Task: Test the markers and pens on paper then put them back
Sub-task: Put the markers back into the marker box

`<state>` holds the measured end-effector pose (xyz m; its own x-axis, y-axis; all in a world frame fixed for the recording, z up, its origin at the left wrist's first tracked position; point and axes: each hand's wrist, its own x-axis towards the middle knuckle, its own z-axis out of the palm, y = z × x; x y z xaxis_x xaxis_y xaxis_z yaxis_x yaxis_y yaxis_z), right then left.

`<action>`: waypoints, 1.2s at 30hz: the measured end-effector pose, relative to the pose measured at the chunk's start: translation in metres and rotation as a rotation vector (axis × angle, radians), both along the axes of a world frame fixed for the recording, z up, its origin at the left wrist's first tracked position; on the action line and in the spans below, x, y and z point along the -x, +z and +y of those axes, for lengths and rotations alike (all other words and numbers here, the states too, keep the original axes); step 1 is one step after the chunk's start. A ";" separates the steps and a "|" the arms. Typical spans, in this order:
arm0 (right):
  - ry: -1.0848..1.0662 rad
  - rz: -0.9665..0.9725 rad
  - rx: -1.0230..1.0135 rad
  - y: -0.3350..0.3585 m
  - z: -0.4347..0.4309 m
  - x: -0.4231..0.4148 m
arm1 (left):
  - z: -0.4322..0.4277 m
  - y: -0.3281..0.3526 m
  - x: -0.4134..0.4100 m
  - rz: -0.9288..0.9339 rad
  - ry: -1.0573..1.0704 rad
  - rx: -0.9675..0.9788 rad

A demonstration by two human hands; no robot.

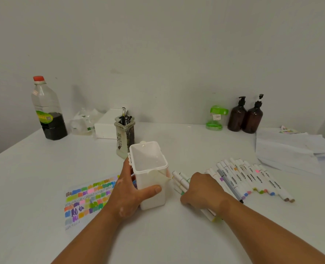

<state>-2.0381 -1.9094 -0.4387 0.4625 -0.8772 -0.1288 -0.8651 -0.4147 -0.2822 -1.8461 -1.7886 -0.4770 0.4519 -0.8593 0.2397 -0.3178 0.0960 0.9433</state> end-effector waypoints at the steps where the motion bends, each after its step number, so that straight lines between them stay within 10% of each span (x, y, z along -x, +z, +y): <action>1: -0.007 -0.009 -0.001 0.001 0.000 0.001 | 0.000 0.000 0.000 0.000 0.000 -0.003; 14: -0.010 -0.047 -0.021 0.004 0.004 0.018 | 0.002 0.004 0.006 -0.007 -0.029 -0.012; 20: -0.294 -0.948 -0.683 0.052 -0.022 0.041 | 0.001 0.005 0.010 -0.005 -0.045 -0.019; 27: 0.022 -1.819 -0.686 0.140 -0.004 -0.009 | -0.006 0.008 0.020 0.021 -0.076 -0.023; 36: 0.200 -1.048 -0.123 0.095 0.036 -0.064 | -0.003 0.010 0.023 -0.006 -0.052 -0.049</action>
<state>-1.9739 -1.8735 -0.3438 0.5277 -0.7815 0.3329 -0.0875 -0.4399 -0.8938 -1.8691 -1.7911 -0.4668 0.4049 -0.8924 0.1989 -0.3192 0.0659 0.9454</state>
